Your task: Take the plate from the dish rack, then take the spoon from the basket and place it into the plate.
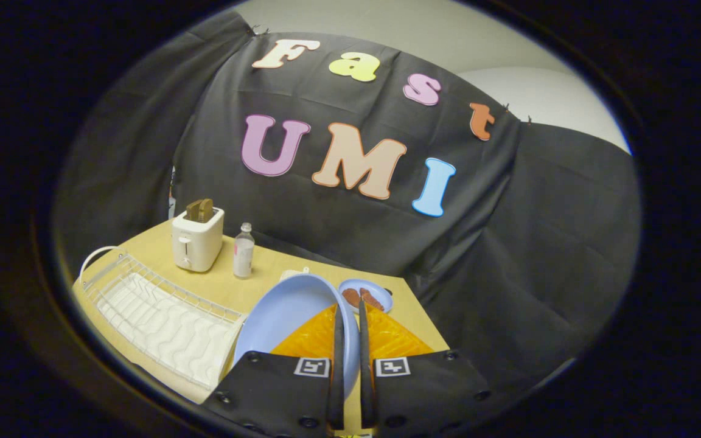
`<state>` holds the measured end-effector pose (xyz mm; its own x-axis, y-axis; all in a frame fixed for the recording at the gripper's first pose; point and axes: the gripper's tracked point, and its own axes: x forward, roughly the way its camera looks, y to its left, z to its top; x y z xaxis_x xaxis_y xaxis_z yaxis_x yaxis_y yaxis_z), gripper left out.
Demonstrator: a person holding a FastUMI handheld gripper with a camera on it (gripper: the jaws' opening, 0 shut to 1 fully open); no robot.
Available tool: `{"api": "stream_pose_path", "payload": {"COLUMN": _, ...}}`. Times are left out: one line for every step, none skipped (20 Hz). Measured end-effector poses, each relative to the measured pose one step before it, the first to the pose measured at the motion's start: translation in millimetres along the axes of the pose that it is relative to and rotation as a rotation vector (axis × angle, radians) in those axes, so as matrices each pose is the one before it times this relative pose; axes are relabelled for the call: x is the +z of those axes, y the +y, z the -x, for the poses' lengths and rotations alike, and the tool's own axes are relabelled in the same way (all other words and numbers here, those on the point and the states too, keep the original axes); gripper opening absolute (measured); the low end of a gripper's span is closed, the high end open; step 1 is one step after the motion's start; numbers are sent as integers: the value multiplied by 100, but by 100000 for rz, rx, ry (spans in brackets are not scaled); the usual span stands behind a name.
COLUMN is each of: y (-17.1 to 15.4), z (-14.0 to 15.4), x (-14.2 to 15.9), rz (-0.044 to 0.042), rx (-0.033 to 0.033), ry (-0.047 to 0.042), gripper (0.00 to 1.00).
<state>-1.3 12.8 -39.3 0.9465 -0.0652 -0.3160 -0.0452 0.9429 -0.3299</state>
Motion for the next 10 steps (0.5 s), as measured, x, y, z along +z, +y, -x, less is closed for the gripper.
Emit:
{"api": "stream_pose_path", "payload": {"y": -392, "z": 156, "x": -568, "rz": -198, "rx": 1369, "ry": 216, "gripper": 13}}
{"api": "stream_pose_path", "payload": {"y": -519, "z": 200, "x": -690, "rz": -699, "rx": 935, "ry": 1164, "gripper": 13}}
{"api": "stream_pose_path", "payload": {"y": -232, "z": 209, "x": -896, "rz": -1396, "rx": 1529, "ry": 1324, "gripper": 13}}
{"api": "stream_pose_path", "payload": {"y": -332, "z": 161, "x": -825, "rz": -1809, "rx": 1375, "ry": 1433, "gripper": 13}}
{"api": "stream_pose_path", "payload": {"y": -216, "z": 212, "x": -873, "rz": -2084, "rx": 1564, "ry": 1252, "gripper": 13}}
{"api": "stream_pose_path", "payload": {"y": -187, "z": 143, "x": -690, "rz": -1922, "rx": 1915, "ry": 960, "gripper": 13}}
{"api": "stream_pose_path", "payload": {"y": -219, "z": 179, "x": -667, "rz": -1661, "rx": 1667, "ry": 675, "gripper": 13}}
{"api": "stream_pose_path", "payload": {"y": -206, "z": 172, "x": -715, "rz": -1229, "rx": 1594, "ry": 868, "gripper": 13}}
{"api": "stream_pose_path", "payload": {"y": -161, "z": -1, "x": -973, "rz": -1002, "rx": 1490, "ry": 1031, "gripper": 13}}
{"api": "stream_pose_path", "payload": {"y": -142, "z": 22, "x": -1123, "rz": -729, "rx": 1434, "ry": 1786, "gripper": 13}}
